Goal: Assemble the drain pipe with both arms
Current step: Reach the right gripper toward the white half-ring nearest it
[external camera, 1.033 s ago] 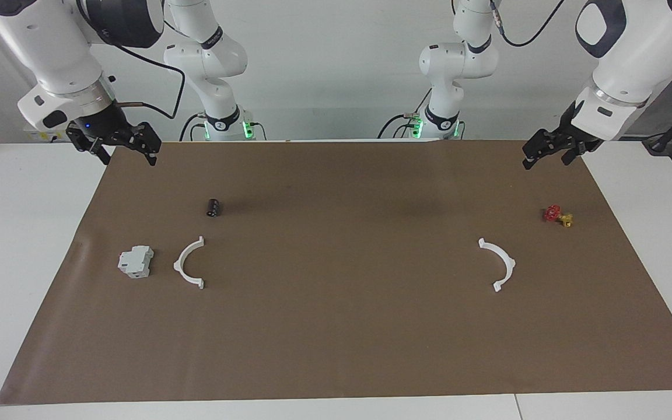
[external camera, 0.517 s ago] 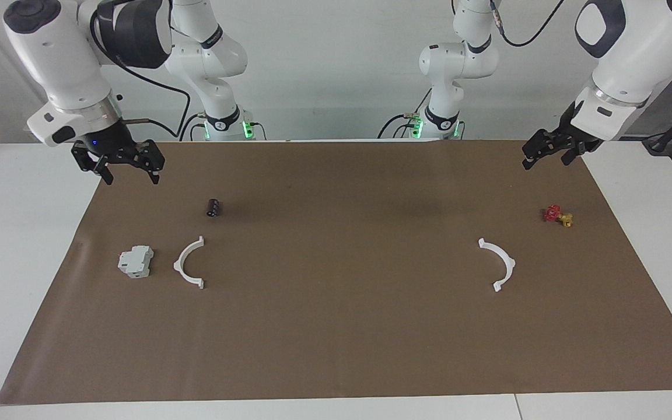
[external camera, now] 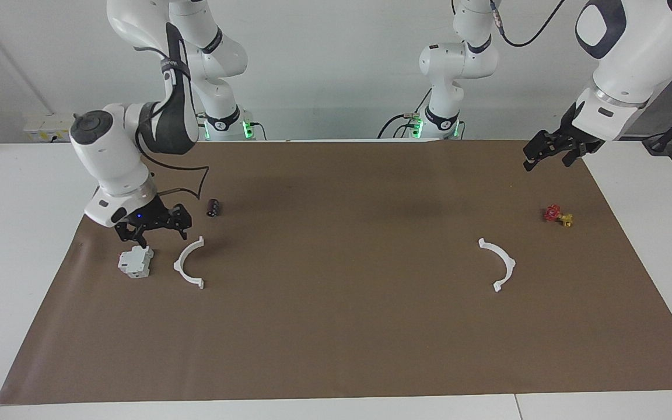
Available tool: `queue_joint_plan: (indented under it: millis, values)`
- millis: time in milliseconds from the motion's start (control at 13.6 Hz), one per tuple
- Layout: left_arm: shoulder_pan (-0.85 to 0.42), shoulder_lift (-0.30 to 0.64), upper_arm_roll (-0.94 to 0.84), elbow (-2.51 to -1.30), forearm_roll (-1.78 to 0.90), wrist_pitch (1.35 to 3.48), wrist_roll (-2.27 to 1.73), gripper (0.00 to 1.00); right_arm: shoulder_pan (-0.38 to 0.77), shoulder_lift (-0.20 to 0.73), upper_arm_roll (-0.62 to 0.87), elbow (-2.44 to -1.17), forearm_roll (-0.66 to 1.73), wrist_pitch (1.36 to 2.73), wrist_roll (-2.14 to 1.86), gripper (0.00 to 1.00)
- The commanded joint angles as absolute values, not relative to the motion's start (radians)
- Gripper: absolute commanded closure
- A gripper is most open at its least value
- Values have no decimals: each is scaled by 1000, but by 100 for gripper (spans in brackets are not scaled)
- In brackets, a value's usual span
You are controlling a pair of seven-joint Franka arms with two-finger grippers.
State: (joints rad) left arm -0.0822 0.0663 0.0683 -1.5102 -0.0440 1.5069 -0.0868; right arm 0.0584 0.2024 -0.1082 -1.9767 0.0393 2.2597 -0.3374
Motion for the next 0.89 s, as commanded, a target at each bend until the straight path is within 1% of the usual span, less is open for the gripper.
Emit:
queue_joint_plan:
  millis: [0, 148, 295, 369, 443, 517, 590, 738, 812]
  values:
    - [-80, 25, 66, -1577, -38, 1549, -74, 0, 45, 239, -103, -2041, 66, 2383, -429, 0]
    - [-80, 21, 66, -1578, -38, 1551, -74, 0, 43, 255, -103, -2069, 66, 2437, -433, 1]
    - [-81, 21, 66, -1578, -38, 1551, -74, 0, 38, 274, -103, -2069, 78, 2442, -440, 4]
    - [-81, 21, 66, -1580, -38, 1552, -74, 0, 37, 285, -103, -2069, 124, 2442, -465, 5]
    - [-81, 21, 66, -1583, -38, 1554, -74, 0, 32, 294, -103, -2071, 161, 2444, -521, 10]
    - [-81, 20, 66, -1585, -38, 1555, -74, 0, 19, 302, -103, -2071, 188, 2453, -566, 20]
    - [-80, 20, 66, -1585, -38, 1554, -72, 0, 15, 308, -103, -2071, 192, 2467, -589, 38]
    - [-80, 20, 66, -1585, -38, 1555, -74, 0, 18, 314, -103, -2071, 192, 2473, -600, 80]
    - [-80, 20, 66, -1585, -38, 1554, -74, 0, 18, 318, -104, -2071, 192, 2483, -598, 93]
